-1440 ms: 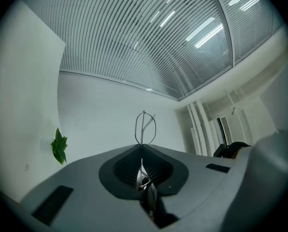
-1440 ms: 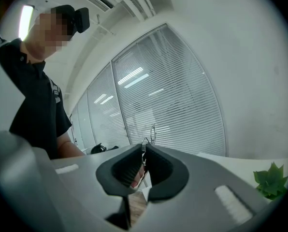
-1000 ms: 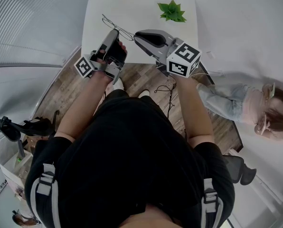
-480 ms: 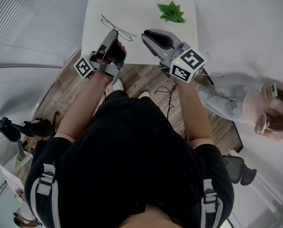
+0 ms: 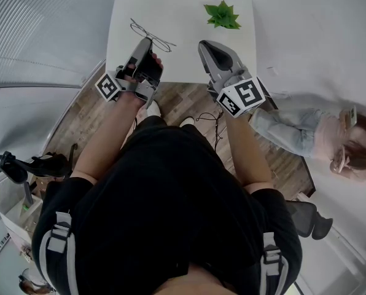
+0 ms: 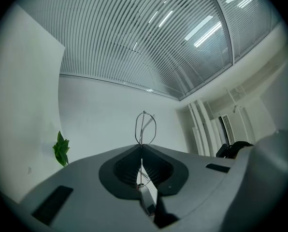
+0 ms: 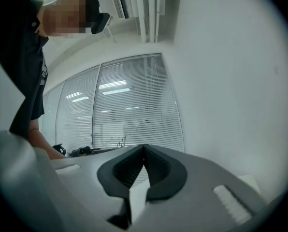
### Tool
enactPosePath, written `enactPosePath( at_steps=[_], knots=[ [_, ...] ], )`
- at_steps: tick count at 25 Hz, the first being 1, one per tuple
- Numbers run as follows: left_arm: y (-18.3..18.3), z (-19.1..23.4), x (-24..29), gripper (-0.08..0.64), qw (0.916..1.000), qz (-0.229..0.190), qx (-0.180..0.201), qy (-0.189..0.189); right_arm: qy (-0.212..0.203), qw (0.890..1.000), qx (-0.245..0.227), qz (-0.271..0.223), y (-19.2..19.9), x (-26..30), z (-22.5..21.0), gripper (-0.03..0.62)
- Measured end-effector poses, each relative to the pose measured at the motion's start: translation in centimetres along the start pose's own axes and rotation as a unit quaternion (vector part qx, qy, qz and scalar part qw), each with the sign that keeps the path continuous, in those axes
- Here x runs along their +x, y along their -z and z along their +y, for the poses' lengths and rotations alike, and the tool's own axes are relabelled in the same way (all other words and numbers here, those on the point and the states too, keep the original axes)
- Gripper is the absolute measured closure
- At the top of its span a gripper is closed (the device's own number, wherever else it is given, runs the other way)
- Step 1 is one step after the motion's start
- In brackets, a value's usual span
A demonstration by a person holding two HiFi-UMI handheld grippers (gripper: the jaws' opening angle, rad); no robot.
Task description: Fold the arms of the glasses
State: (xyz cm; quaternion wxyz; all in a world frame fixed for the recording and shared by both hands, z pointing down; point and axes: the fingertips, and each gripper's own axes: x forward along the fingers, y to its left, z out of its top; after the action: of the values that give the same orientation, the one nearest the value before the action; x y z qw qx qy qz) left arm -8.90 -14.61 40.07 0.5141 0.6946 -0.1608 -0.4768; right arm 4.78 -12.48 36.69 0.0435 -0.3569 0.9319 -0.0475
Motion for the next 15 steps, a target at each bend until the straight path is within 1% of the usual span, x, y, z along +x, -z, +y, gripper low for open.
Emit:
enactPosePath(
  at_steps=[3,6,15],
  knots=[
    [-0.1,0.2,-0.1,0.546,1.0000,-0.001,0.001,-0.004,0.024,1.000,-0.018,-0.004,0.5,-0.3,-0.1,0.580],
    [-0.1,0.2,-0.2,0.546,1.0000,-0.003,0.002,-0.006,0.036,0.999,-0.037,-0.001,0.9,-0.4,0.2,0.581],
    [0.1,0.1,-0.1,0.546,1.0000,0.000,0.002,-0.008,0.039,0.999,-0.037,-0.001,1.4,-0.4,0.5,0.581]
  ],
)
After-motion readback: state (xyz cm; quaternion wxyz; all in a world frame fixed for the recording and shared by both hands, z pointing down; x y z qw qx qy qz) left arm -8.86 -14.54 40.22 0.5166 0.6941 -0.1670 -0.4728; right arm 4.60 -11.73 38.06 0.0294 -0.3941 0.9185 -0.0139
